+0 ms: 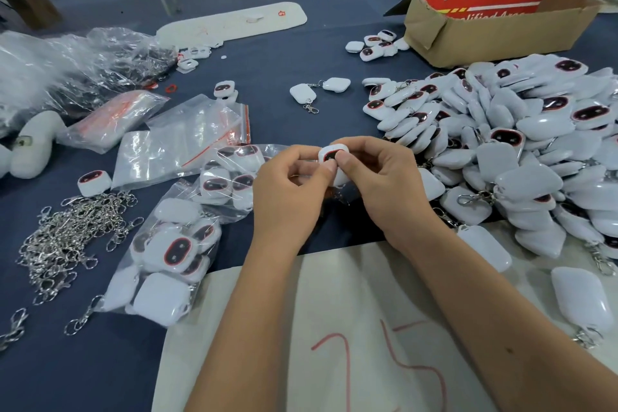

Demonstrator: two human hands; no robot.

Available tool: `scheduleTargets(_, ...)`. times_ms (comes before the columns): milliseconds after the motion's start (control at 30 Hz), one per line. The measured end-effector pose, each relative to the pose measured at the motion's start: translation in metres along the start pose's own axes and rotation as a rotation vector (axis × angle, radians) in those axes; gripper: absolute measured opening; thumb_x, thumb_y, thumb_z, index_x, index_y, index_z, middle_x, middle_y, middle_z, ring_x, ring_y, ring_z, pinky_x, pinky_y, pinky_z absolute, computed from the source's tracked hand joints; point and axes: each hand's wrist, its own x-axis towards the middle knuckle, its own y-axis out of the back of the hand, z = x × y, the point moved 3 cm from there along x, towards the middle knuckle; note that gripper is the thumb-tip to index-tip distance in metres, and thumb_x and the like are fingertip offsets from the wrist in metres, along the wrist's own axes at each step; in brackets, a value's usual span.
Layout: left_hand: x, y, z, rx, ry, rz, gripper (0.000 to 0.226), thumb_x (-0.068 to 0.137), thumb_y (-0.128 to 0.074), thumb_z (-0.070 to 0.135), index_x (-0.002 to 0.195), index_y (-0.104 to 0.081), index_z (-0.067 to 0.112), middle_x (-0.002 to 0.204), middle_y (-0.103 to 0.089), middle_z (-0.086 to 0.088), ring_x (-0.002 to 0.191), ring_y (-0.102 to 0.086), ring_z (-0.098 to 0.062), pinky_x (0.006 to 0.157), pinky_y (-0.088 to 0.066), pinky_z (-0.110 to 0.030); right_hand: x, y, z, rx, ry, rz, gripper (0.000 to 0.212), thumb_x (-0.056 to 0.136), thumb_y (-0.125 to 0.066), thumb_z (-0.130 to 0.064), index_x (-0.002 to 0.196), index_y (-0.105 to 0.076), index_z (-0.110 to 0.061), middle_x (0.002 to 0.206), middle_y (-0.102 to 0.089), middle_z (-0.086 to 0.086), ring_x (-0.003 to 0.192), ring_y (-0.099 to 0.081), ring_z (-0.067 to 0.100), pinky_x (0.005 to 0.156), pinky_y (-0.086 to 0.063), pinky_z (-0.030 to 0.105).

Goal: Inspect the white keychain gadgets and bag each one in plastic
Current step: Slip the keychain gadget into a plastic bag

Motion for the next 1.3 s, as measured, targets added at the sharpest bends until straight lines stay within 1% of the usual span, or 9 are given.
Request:
scheduleTargets(200,0.0012,0.0017,-0.0031,-0.026,0.012,0.003,0.006,0.091,-0.076,0.013,0.093,-0.08,0.018,0.08,-0.077,0.002,0.073,-0.073,-0.015,0.062,-0.058,-0.029,0.001,-0.0008,0.0019,-0.026,0.024,-0.029,0.018,0.099,-0.064,-0.006,0.098,-0.079,-0.016,0.09,-0.08,-0.008,0.085,-0.073,0.006,0.076,-0.052,0.014)
scheduleTargets(300,0.0011,0.0014,-0.0056,-0.134,0.092,0.004,0.009,0.094,-0.072,0.01,0.094,-0.08,0.015,0.08,-0.078,-0.006,0.068,-0.075,-0.019,0.064,-0.062,-0.037,0.0003,-0.0017,0.0016,0.013,0.024,-0.077,0.022,0.102,-0.059,-0.008,0.102,-0.079,-0.018,0.09,-0.079,-0.009,0.081,-0.072,0.003,0.073,-0.051,0.012)
scheduleTargets(400,0.0017,0.0018,-0.0053,-0.228,0.165,0.012,0.009,0.096,-0.07,0.009,0.095,-0.079,0.01,0.08,-0.078,-0.008,0.066,-0.073,-0.016,0.064,-0.061,-0.033,-0.0003,-0.0023,0.0024,0.086,-0.009,-0.124,0.027,0.106,-0.054,-0.009,0.106,-0.079,-0.017,0.079,-0.073,-0.011,0.065,-0.06,0.004,0.062,-0.047,0.015)
scheduleTargets(500,0.002,0.0025,-0.005,-0.293,0.24,0.013,0.014,0.096,-0.069,0.009,0.085,-0.078,0.012,0.07,-0.075,-0.002,0.057,-0.067,-0.01,0.058,-0.057,-0.025,-0.0005,-0.0039,0.0036,0.187,-0.06,-0.142,0.028,0.106,-0.052,-0.01,0.103,-0.08,-0.016,0.071,-0.062,0.003,0.056,-0.046,0.012,0.049,-0.04,0.022)
scheduleTargets(600,0.0029,0.0031,-0.0047,-0.372,0.304,0.039,0.023,0.097,-0.067,0.008,0.076,-0.075,0.01,0.061,-0.068,-0.001,0.047,-0.056,-0.008,0.049,-0.05,-0.019,-0.0011,-0.0049,0.0037,0.263,-0.107,-0.173,0.025,0.105,-0.054,-0.014,0.104,-0.079,-0.011,0.077,-0.067,0.008,0.057,-0.05,0.015,0.049,-0.043,0.026)
scheduleTargets(800,0.0018,0.0034,-0.0016,-0.468,0.367,0.01,0.016,0.097,-0.065,0.008,0.084,-0.072,0.003,0.06,-0.065,-0.002,0.045,-0.052,-0.006,0.043,-0.046,-0.015,-0.0024,-0.0051,0.0035,0.379,-0.134,-0.204,0.022,0.103,-0.056,-0.018,0.108,-0.076,-0.01,0.074,-0.068,0.007,0.051,-0.052,0.014,0.046,-0.044,0.024)
scheduleTargets(900,0.0015,0.0038,-0.0001,-0.492,0.394,-0.002,0.015,0.098,-0.064,0.009,0.087,-0.072,0.002,0.059,-0.065,-0.002,0.044,-0.054,-0.005,0.042,-0.045,-0.014,-0.0025,-0.0064,0.0031,0.396,-0.117,-0.224,0.025,0.103,-0.056,-0.023,0.104,-0.078,-0.012,0.072,-0.065,0.012,0.049,-0.053,0.015,0.045,-0.045,0.024)
scheduleTargets(1100,0.0012,0.0035,0.0017,-0.541,0.449,-0.012,0.016,0.099,-0.062,0.012,0.09,-0.073,0.003,0.066,-0.068,-0.005,0.043,-0.053,-0.005,0.04,-0.044,-0.013,-0.0031,-0.0077,0.0008,0.466,-0.112,-0.271,0.027,0.103,-0.056,-0.027,0.104,-0.08,-0.014,0.071,-0.067,0.007,0.05,-0.053,0.013,0.045,-0.047,0.026)
scheduleTargets(1300,0.0013,0.0056,0.0022,-0.539,0.423,-0.051,0.016,0.099,-0.063,0.015,0.094,-0.075,0.006,0.073,-0.07,-0.006,0.05,-0.057,-0.007,0.044,-0.048,-0.015,-0.0047,-0.0068,-0.001,0.424,-0.088,-0.231,0.022,0.105,-0.058,-0.018,0.116,-0.073,-0.007,0.08,-0.07,0.011,0.057,-0.059,0.017,0.049,-0.05,0.027)
